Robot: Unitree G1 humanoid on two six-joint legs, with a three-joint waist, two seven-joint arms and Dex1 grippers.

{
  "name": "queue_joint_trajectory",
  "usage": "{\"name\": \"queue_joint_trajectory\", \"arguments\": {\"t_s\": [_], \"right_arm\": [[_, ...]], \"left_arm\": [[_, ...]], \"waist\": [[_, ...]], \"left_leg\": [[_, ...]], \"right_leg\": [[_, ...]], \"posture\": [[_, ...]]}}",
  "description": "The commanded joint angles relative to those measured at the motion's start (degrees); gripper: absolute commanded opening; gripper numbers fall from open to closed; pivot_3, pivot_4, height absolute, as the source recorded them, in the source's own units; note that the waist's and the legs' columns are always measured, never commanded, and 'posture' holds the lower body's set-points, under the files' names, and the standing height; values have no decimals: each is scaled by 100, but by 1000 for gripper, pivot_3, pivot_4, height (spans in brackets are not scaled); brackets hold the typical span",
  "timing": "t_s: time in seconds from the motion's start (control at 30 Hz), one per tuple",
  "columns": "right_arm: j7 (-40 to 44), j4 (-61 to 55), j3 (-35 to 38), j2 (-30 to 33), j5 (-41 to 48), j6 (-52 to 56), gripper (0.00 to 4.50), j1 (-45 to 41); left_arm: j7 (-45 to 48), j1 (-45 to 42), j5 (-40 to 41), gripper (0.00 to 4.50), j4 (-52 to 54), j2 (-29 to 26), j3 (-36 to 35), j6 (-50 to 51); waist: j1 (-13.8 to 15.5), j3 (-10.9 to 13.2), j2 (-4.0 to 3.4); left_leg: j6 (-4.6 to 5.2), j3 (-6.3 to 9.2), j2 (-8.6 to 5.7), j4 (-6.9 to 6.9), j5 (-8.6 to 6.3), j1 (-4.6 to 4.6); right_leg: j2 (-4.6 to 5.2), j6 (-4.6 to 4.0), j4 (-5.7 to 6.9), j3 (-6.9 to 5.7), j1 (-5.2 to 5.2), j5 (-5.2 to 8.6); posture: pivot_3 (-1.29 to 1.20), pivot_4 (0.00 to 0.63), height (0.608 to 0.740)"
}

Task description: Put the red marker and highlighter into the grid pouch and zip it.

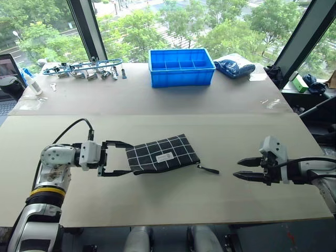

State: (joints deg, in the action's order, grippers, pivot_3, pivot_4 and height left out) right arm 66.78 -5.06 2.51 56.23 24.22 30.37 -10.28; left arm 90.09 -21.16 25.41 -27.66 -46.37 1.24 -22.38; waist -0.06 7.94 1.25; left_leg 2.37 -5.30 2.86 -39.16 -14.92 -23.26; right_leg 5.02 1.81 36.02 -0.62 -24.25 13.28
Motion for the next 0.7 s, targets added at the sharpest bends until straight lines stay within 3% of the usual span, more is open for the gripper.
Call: {"name": "queue_joint_trajectory", "arguments": {"t_s": [0.03, 0.17, 0.27, 0.37, 0.57, 0.7], "right_arm": [[136, 247, -68, -11, -126, -193, 2818, -323], [227, 809, -128, -92, -253, -345, 2818, -703], [39, 1187, 94, -303, -237, -541, 2818, -769], [-307, 1237, 545, -577, -9, -490, 2818, -756], [-670, 1057, 1377, -760, 509, -60, 2818, -435], [-830, 1161, 1365, -842, 433, -94, 2818, -464]], "left_arm": [[-268, 545, 33, 4202, 605, -486, -249, 1135], [-1698, 1227, 921, 4202, 1822, -594, -1066, 3274], [-3471, 1783, 1402, 4202, 2842, 2, -1885, 4202], [-4663, 2204, 1463, 4202, 3516, 588, -2358, 4633], [-5604, 2755, 1708, 4202, 4150, 1348, -2939, 4907], [-5651, 2748, 1575, 4202, 3914, 1499, -3028, 4734]], "waist": [[-17, 1, -1], [26, 4, 0], [75, 4, 1], [72, 4, 1], [80, 4, 1], [74, 3, 1]], "left_leg": [[0, 0, -2, 2, 0, 3], [0, 1, 2, 2, 0, 1], [0, 10, 1, 2, 0, 1], [3, 12, -2, 2, -2, 3], [0, 8, -5, 2, 0, 7], [-1, 5, -12, 3, 0, 16]], "right_leg": [[3, 1, 3, 1, 1, 2], [13, 2, 4, -5, 1, 4], [21, 7, 5, -7, 4, 6], [24, 10, 5, -3, 8, 6], [19, 6, 8, -2, 11, 5], [18, 3, 8, 0, 17, 4]], "posture": [[0, 150, 740], [0, 150, 740], [0, 150, 740], [0, 150, 740], [0, 150, 740], [0, 150, 740]]}}
